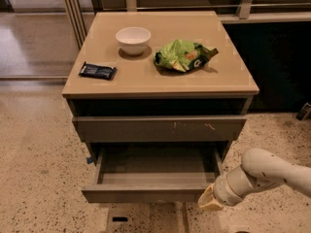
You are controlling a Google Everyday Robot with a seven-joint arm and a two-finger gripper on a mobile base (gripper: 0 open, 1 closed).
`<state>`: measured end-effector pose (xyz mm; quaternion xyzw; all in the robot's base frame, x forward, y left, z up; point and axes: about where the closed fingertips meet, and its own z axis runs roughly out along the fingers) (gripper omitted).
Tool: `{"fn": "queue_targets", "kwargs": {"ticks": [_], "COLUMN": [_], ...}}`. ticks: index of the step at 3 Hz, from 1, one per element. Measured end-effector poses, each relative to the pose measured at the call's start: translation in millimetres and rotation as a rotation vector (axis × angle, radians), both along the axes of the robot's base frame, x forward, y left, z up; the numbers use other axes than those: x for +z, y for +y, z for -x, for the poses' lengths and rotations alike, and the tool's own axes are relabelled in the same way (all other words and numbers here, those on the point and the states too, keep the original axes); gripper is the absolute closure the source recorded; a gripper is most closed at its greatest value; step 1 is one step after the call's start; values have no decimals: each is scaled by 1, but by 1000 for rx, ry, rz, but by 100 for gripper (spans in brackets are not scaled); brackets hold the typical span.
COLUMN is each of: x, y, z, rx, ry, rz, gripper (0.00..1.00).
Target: Close middle drawer
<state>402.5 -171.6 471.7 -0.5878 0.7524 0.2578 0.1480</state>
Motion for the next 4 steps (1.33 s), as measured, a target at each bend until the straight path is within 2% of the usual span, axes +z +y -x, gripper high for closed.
{"fn": "queue_targets", "kwargs": {"ticks": [1, 2, 3, 4], "x": [-21, -44, -60, -60], "y": [-3, 1, 12, 12], "z": [-10, -28, -49, -49], "rx": [4, 11, 3, 3], "ry": [-69, -161, -291, -291], "rz": [16, 1, -47, -47], "gripper": [100, 100, 100, 100]}}
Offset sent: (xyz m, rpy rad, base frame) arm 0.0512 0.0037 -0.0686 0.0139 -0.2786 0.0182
